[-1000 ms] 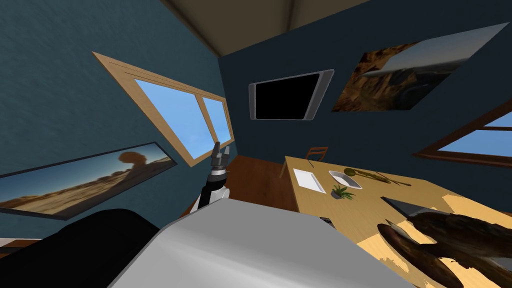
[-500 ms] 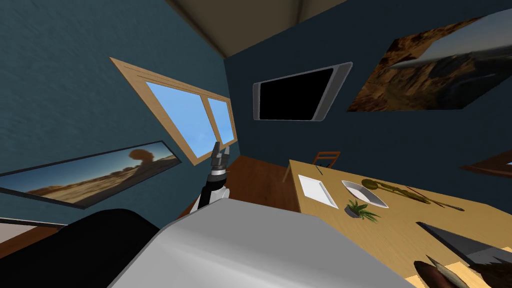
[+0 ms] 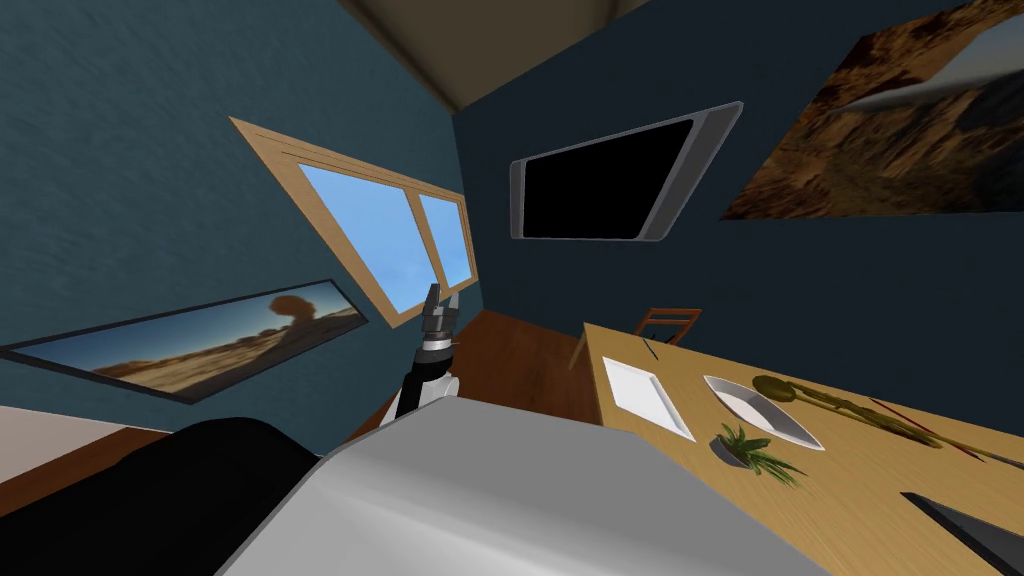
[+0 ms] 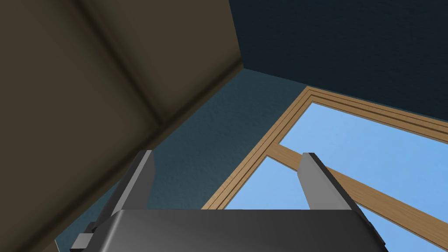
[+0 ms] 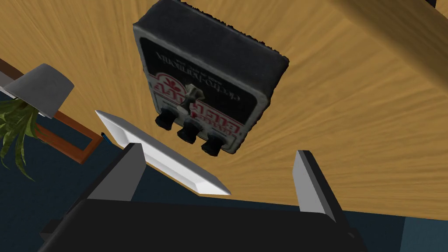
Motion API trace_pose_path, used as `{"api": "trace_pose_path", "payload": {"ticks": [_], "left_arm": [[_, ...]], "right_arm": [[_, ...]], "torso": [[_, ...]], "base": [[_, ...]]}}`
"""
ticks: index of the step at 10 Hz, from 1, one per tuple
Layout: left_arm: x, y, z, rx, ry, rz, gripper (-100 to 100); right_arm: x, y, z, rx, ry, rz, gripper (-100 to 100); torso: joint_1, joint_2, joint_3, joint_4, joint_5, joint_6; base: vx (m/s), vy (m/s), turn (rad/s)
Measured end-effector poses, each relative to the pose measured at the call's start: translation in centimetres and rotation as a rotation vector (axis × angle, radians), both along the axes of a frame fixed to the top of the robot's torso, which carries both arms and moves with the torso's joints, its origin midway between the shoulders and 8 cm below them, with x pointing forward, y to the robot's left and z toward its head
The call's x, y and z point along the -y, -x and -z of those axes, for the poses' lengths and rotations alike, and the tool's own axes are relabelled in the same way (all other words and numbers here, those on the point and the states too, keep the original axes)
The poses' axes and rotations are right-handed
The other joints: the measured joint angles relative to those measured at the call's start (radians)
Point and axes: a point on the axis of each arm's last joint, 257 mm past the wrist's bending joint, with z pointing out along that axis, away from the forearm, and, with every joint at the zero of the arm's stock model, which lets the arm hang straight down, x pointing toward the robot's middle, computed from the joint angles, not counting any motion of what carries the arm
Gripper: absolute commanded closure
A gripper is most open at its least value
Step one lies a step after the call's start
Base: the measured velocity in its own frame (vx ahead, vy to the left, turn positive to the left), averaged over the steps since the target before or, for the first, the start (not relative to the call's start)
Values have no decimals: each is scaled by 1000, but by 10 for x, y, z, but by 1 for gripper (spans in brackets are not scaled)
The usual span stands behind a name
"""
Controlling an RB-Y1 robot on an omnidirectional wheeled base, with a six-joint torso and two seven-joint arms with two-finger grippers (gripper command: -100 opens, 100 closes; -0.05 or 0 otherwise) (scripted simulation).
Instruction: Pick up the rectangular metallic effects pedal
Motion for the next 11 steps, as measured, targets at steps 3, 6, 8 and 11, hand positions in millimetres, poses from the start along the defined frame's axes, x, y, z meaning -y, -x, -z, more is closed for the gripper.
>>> {"api": "trace_pose_path", "payload": {"ticks": [3, 6, 8, 11], "left_arm": [[0, 0, 0, 0, 0, 0, 0], [0, 0, 0, 0, 0, 0, 0], [0, 0, 0, 0, 0, 0, 0], [0, 0, 0, 0, 0, 0, 0]], "right_arm": [[-1, -6, 11, 1, 1, 14, -100], [-1, -8, 11, 4, 2, 12, 100], [-1, -8, 11, 4, 3, 12, 100], [0, -6, 8, 3, 5, 7, 100]], "torso": [[-1, 1, 1, 0, 0, 0], [-1, 1, 0, -1, -1, 1], [-2, 1, 0, -1, -2, 1], [0, 1, 0, -1, -2, 2]], "base": [[-11, -27, 30], [0, 0, 0], [0, 0, 0], [10, 24, -54]]}}
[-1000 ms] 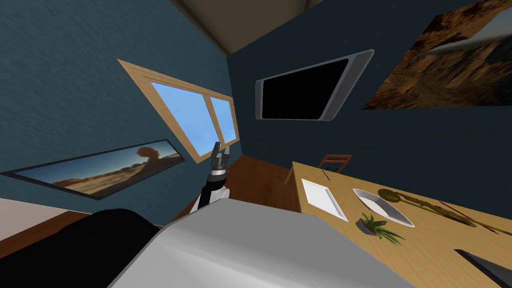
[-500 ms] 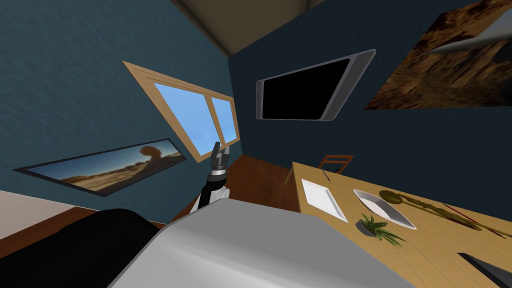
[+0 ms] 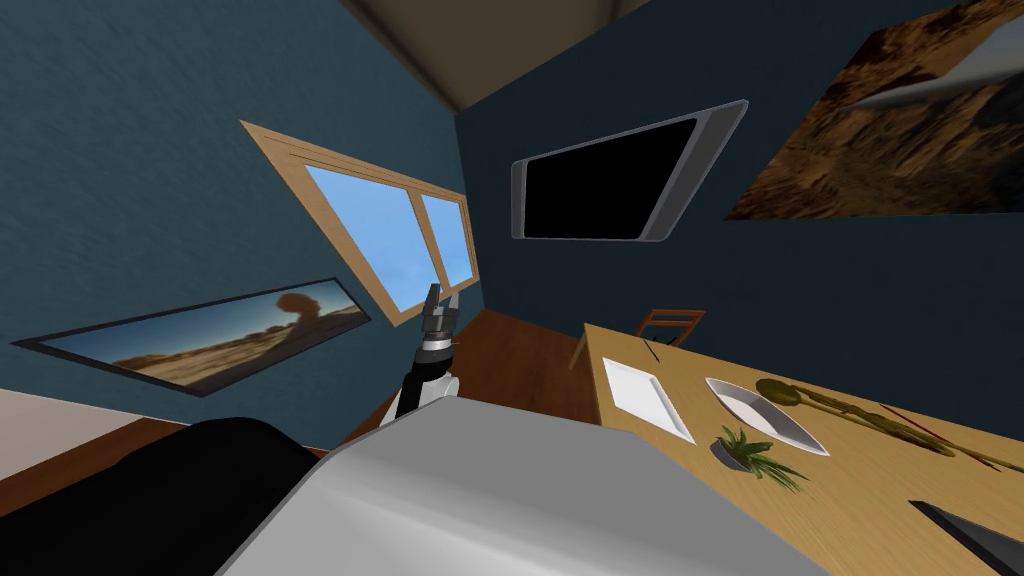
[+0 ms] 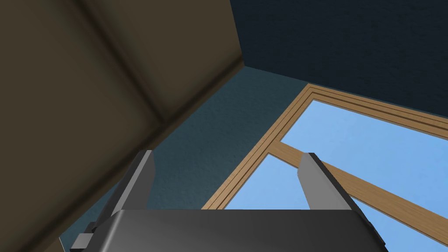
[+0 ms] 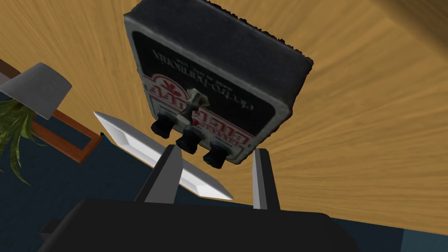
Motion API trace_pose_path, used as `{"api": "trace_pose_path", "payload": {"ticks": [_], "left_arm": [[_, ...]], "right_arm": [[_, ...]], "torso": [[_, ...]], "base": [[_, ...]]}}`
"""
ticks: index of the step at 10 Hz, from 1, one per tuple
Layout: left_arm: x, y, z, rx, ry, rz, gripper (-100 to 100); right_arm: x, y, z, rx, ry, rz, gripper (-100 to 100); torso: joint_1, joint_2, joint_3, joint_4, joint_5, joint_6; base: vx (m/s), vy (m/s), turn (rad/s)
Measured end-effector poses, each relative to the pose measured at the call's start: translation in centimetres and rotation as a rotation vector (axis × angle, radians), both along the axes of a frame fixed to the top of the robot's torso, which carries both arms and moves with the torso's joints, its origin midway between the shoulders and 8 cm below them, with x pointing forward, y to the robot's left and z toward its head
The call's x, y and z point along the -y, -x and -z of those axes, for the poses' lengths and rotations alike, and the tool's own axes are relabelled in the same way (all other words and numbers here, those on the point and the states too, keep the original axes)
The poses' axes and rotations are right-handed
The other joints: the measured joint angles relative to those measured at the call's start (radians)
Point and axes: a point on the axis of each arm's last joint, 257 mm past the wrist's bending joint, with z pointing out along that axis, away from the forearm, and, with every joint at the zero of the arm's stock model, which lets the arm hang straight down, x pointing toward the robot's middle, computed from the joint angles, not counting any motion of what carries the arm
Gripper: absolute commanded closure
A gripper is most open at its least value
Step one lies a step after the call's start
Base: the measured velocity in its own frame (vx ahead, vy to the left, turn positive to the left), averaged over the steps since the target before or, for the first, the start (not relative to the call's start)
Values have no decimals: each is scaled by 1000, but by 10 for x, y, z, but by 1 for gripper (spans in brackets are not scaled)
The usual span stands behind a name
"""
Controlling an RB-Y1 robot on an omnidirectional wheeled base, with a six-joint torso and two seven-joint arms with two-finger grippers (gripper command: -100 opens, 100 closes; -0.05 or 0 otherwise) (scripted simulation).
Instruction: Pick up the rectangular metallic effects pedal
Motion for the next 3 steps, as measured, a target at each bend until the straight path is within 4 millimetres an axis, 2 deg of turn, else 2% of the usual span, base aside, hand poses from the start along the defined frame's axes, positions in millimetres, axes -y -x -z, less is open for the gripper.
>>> {"api": "trace_pose_path", "payload": {"ticks": [2, 3], "left_arm": [[0, 0, 0, 0, 0, 0, 0], [0, 0, 0, 0, 0, 0, 0]], "right_arm": [[1, 6, -8, -5, 0, -9, 100], [0, 6, -8, -5, -2, -9, 0]], "torso": [[2, 0, 0, 0, 0, 0], [0, 0, 0, 0, 0, -1]], "base": [[12, 30, -36], [0, 0, 0]]}}
